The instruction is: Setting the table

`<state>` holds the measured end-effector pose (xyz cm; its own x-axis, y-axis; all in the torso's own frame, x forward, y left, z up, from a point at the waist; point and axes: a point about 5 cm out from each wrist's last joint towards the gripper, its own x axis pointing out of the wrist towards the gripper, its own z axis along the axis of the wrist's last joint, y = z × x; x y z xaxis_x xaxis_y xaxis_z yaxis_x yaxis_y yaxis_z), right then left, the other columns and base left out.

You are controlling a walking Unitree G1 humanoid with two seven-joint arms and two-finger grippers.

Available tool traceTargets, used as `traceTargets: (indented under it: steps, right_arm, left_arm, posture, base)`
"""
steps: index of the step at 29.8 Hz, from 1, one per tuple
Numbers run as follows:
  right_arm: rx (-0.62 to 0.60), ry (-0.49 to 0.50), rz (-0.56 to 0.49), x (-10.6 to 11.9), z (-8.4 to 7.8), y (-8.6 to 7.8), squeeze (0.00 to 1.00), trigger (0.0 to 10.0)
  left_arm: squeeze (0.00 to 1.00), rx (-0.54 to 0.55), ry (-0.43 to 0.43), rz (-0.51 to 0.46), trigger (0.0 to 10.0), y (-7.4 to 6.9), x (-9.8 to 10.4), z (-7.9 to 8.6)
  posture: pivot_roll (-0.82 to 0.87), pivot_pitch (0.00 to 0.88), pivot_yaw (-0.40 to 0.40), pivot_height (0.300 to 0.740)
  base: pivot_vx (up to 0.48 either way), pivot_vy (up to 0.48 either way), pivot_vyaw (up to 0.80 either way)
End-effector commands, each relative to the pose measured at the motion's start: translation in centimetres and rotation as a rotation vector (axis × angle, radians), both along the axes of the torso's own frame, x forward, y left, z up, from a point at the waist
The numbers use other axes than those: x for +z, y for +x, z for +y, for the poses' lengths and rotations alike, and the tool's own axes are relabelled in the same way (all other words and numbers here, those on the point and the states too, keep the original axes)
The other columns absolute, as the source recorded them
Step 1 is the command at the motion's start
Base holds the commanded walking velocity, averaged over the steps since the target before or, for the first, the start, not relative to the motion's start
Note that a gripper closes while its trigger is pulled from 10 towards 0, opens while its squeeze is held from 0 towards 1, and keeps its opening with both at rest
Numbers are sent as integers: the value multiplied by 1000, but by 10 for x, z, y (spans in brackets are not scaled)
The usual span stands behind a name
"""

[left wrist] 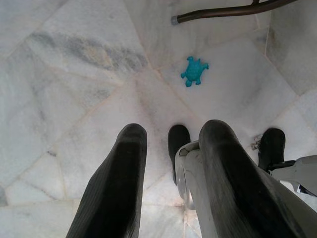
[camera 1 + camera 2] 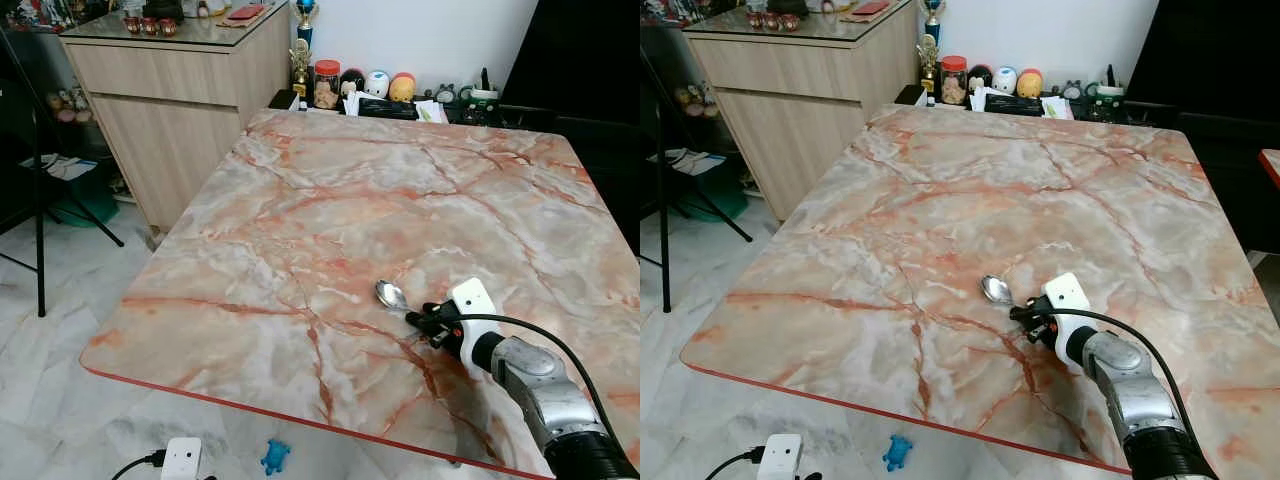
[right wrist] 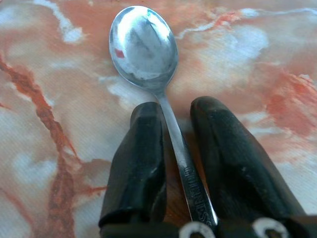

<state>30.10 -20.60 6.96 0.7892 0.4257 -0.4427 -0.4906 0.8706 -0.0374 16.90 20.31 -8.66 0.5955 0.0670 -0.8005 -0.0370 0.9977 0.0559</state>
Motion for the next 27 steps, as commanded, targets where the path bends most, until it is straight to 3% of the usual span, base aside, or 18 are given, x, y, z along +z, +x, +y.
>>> traceTargets:
  steps: [1, 16, 17, 20, 22, 23, 25, 27]
  right_arm:
    - [-4, -15, 3, -1, 0, 2, 0, 0]
    - [-37, -14, -24, 0, 2, 3, 0, 0]
    - [-65, -30, -77, 5, 2, 6, 0, 10000]
    - [-89, -29, -117, 9, 1, 8, 0, 10000]
    - [-231, -17, -292, 31, -4, 16, 0, 10000]
    - [-231, -17, -292, 31, -4, 16, 0, 10000]
    - [-375, 24, -466, 54, -8, 18, 0, 10000]
    - [-418, 34, -514, 60, -7, 15, 0, 10000]
  left_arm:
    - [0, -7, 4, 33, 10000, -4, -3, -2]
    - [0, -10, 8, 36, 10000, -4, -3, -1]
    - [0, -11, 8, 37, 10000, -4, -3, -1]
    - [0, -11, 8, 37, 10000, -5, -3, -1]
    - [0, -10, 8, 37, 10000, -5, -3, -1]
    - [0, -10, 8, 37, 10000, -5, -3, -1]
    - [0, -9, 8, 38, 10000, -5, -3, -1]
    - [0, -10, 8, 38, 10000, -5, -3, -1]
  posture:
    - [45, 15, -7, 736]
    - [45, 16, -7, 736]
    - [44, 17, -7, 736]
    - [45, 16, -8, 736]
    - [46, 18, -10, 736]
    - [46, 18, -10, 736]
    - [44, 19, -11, 736]
    - [41, 19, -9, 736]
  base:
    - [0, 0, 0]
    - [0, 0, 0]
    - [0, 0, 0]
    - [0, 0, 0]
    - [0, 0, 0]
    - [0, 0, 0]
    - [0, 0, 0]
    - [0, 0, 0]
